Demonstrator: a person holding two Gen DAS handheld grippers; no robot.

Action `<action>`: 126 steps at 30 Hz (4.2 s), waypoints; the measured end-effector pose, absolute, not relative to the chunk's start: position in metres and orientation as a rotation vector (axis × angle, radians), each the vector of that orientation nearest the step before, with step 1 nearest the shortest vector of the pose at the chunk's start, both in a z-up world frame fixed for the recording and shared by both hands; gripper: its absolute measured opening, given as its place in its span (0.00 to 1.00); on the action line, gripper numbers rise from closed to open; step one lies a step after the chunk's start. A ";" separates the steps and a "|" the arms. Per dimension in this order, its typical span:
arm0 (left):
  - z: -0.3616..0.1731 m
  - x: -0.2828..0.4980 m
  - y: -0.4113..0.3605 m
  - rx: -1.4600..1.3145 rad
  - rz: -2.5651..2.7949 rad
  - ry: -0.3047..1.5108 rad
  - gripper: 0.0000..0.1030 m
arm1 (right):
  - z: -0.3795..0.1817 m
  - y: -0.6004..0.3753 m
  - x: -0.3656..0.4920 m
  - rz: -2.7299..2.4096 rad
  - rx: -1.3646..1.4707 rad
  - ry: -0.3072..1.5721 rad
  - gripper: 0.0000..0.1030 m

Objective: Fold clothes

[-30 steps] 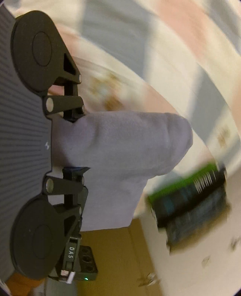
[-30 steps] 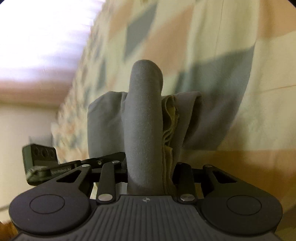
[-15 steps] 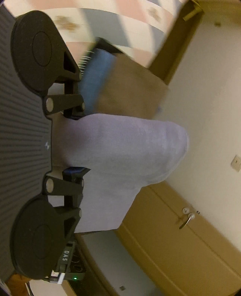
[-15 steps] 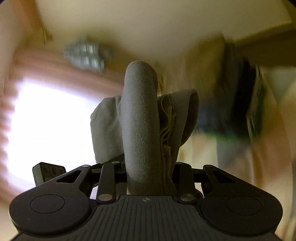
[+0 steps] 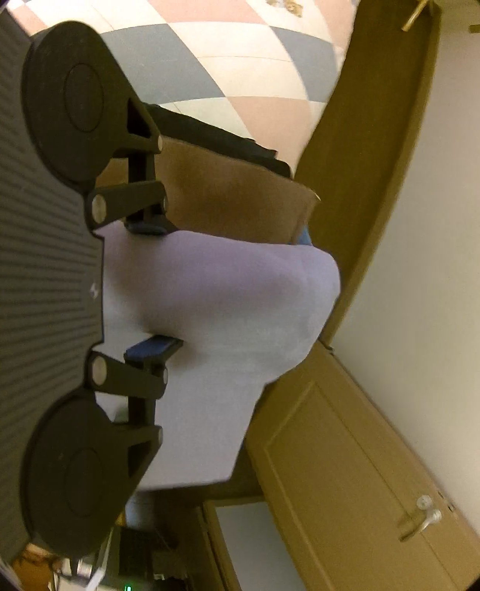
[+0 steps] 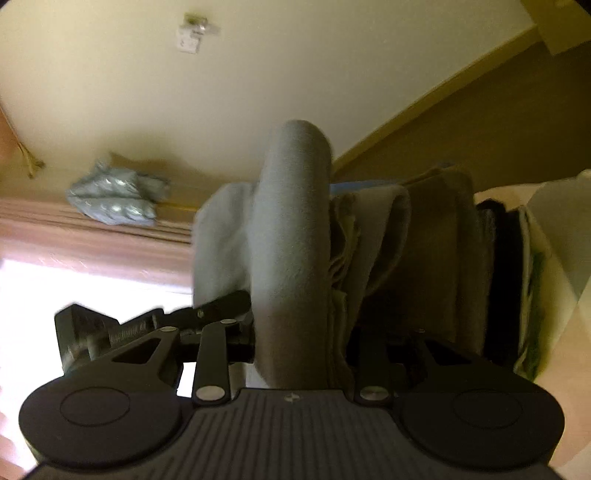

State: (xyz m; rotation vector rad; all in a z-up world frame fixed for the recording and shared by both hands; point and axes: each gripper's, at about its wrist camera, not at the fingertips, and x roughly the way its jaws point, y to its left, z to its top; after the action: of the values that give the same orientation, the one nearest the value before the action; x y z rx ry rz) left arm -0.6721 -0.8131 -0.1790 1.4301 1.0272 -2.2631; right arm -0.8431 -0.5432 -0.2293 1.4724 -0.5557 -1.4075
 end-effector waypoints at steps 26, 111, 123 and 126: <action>-0.201 -0.578 -0.741 0.754 -2.191 1.140 0.49 | -0.215 -0.540 -0.818 -1.314 0.440 0.405 0.96; -0.049 -0.367 -0.369 0.816 -2.084 0.400 0.99 | -0.064 -0.225 -0.525 -1.922 0.668 0.124 1.00; -0.055 -0.373 -0.369 0.791 -2.035 0.391 0.99 | -0.074 -0.219 -0.535 -1.957 0.715 0.151 1.00; -0.060 -0.373 -0.367 0.789 -2.010 0.382 0.99 | -0.079 -0.222 -0.537 -1.961 0.723 0.174 1.00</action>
State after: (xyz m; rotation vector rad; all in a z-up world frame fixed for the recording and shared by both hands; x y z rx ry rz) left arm -0.3734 -0.3667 -0.0599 0.7895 0.3823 -2.0099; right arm -0.5370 -0.2218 -0.0791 0.7235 0.1743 -1.9605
